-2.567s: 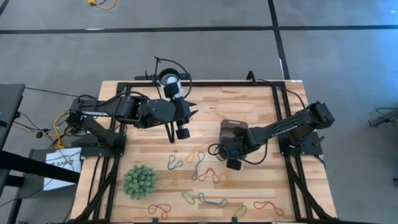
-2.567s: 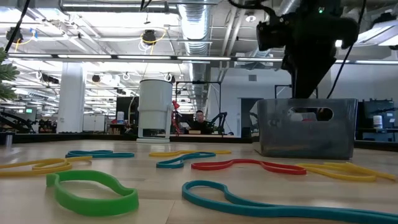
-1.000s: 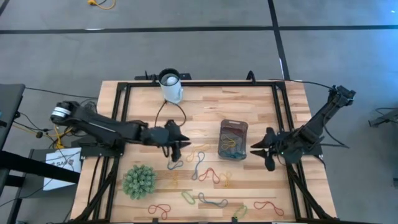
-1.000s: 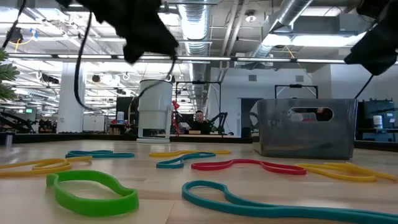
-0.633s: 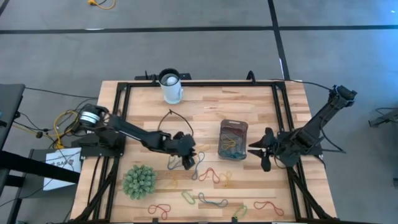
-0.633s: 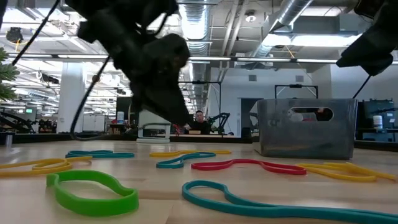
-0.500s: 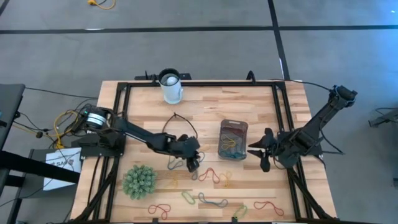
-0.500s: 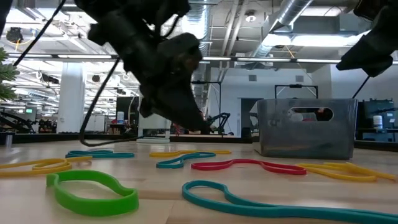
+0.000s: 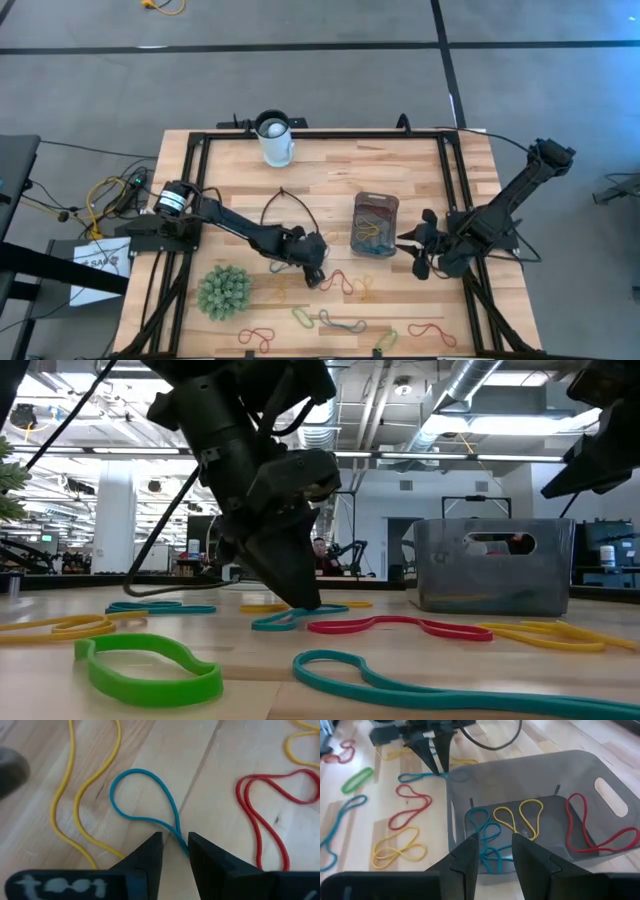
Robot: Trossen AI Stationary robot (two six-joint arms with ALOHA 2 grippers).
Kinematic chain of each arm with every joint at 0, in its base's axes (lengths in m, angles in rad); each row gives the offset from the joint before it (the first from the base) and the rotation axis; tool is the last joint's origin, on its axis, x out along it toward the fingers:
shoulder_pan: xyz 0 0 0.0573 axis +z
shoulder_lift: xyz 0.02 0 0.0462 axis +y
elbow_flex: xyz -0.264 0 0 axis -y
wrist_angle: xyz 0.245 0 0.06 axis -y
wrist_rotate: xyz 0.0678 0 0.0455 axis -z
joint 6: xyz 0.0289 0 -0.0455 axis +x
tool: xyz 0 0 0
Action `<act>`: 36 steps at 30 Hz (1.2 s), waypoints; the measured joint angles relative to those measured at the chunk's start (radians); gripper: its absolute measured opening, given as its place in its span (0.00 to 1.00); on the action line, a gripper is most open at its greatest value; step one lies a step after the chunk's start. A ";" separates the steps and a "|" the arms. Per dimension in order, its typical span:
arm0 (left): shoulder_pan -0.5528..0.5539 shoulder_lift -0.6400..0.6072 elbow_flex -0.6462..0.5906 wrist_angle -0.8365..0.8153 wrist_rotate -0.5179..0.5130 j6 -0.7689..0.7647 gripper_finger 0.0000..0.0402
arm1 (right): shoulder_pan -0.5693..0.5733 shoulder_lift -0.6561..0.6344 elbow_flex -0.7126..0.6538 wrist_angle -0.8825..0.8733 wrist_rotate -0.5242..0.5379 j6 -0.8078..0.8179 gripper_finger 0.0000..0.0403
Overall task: Pick and place items into bin
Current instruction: Put the blue rubber band into the black bin
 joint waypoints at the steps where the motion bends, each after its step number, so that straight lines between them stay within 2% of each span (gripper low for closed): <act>1: -0.003 0.001 0.003 -0.006 -0.008 0.010 0.22 | 0.000 0.007 0.000 -0.002 0.000 0.000 0.27; 4: -0.004 0.002 0.011 -0.045 -0.031 0.051 0.16 | 0.000 0.029 0.000 0.006 0.000 0.000 0.27; 8: -0.008 0.003 0.013 -0.048 -0.073 0.127 0.02 | 0.000 0.053 0.000 0.019 0.000 0.000 0.27; 12: -0.007 -0.009 0.057 -0.075 -0.080 0.212 0.01 | 0.000 0.060 0.000 0.021 -0.001 0.000 0.27; 17: -0.004 -0.094 0.222 -0.177 -0.100 0.339 0.00 | 0.000 0.059 0.000 0.024 -0.001 0.000 0.27; 24: 0.047 -0.124 0.529 -0.396 -0.223 0.602 0.00 | 0.000 0.059 0.000 0.022 -0.001 0.000 0.27; 26: 0.069 -0.126 0.600 -0.405 -0.213 0.673 0.00 | 0.000 0.059 0.000 0.022 -0.001 0.000 0.27; 30: 0.116 -0.126 0.676 -0.397 -0.125 0.778 0.00 | 0.000 0.059 0.000 0.022 -0.002 0.000 0.27; 36: 0.160 -0.071 0.674 -0.353 -0.008 0.784 0.00 | 0.000 0.059 0.000 0.021 0.000 0.000 0.27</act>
